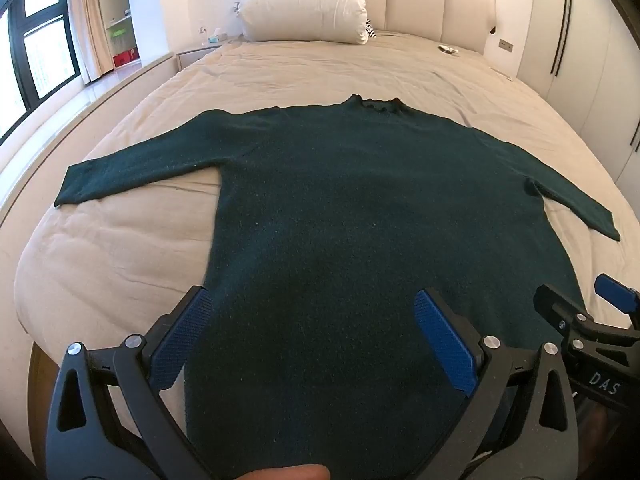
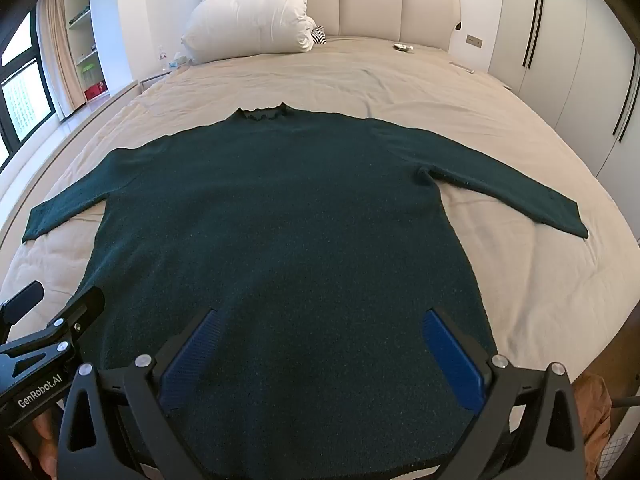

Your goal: Fold small clothes

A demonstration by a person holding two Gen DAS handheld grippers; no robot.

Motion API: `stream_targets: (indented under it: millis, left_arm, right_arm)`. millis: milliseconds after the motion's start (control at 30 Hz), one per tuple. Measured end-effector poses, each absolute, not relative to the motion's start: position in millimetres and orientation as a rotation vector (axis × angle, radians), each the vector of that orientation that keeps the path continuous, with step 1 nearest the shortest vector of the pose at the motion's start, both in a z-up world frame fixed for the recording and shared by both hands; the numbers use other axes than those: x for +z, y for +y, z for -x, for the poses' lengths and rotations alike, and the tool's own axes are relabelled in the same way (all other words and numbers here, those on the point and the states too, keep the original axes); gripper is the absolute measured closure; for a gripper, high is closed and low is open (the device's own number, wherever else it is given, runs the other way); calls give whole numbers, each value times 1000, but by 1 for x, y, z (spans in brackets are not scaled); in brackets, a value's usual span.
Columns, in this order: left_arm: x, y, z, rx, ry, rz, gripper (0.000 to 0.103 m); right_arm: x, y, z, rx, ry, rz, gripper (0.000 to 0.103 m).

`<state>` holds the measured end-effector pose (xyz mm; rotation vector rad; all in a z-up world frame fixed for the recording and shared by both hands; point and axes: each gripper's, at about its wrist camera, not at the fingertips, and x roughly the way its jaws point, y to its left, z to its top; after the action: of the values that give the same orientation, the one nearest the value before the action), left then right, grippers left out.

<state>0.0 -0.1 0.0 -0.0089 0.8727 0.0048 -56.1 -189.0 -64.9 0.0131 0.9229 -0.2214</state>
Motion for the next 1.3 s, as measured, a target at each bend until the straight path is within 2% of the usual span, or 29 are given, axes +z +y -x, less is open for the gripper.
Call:
stream_targets:
  millis: [1300]
  left_arm:
    - [-8,12,-3,7,885,59,0]
  right_arm:
    - [-69,-183,50,-220,940,1,0]
